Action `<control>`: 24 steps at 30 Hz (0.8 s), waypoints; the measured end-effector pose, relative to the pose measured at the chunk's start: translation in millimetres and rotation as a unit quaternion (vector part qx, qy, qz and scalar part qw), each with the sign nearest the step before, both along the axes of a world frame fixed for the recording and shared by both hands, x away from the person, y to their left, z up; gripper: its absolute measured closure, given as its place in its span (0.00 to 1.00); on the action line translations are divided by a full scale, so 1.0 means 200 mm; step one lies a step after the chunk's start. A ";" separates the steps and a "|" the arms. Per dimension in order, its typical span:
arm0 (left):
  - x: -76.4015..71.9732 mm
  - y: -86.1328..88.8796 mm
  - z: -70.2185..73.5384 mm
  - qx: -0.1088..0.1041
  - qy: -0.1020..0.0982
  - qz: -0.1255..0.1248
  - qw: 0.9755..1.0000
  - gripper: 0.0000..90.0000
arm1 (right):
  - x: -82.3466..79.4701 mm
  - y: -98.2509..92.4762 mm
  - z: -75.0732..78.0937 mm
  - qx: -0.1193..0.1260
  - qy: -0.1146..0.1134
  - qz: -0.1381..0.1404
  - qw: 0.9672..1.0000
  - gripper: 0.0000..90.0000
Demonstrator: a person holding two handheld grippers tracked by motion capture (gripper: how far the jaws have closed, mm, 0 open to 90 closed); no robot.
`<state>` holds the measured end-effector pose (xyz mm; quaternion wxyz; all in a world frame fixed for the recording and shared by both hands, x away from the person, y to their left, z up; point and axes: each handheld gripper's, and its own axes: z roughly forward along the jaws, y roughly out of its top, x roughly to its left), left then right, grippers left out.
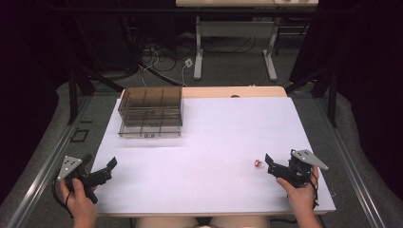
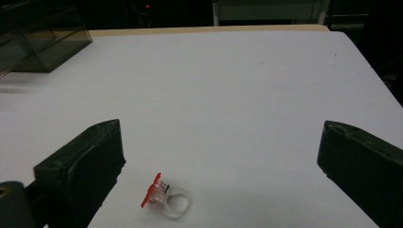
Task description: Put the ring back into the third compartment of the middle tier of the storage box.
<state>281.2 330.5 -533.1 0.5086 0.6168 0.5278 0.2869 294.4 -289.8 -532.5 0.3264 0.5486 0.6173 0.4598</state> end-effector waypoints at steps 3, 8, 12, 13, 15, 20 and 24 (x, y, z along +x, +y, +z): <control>0.00 0.00 0.00 0.000 0.002 -0.001 1.000 0.00 | 0.00 0.01 0.00 0.002 0.013 0.006 1.000 0.08; 0.00 0.00 0.00 0.000 0.004 -0.003 1.000 0.00 | 0.01 0.03 0.00 0.006 0.017 0.014 1.000 0.11; 0.00 0.00 0.00 -0.002 0.006 -0.003 1.000 0.00 | 0.01 0.06 -0.01 0.010 0.026 0.023 0.999 0.16; 0.00 0.00 -0.01 -0.002 0.006 -0.002 1.000 0.00 | 0.01 0.06 -0.01 0.009 0.031 0.025 0.999 0.16; 0.00 0.00 -0.01 -0.002 0.006 -0.002 1.000 0.00 | 0.01 0.07 -0.02 0.003 0.036 0.030 0.999 0.16; 0.01 0.00 -0.01 -0.004 0.007 0.001 1.000 0.00 | 0.02 0.09 -0.03 -0.005 0.042 0.038 0.998 0.17; 0.01 0.00 -0.01 -0.003 0.009 -0.001 1.000 0.00 | 0.02 0.11 -0.04 -0.013 0.050 0.046 0.998 0.18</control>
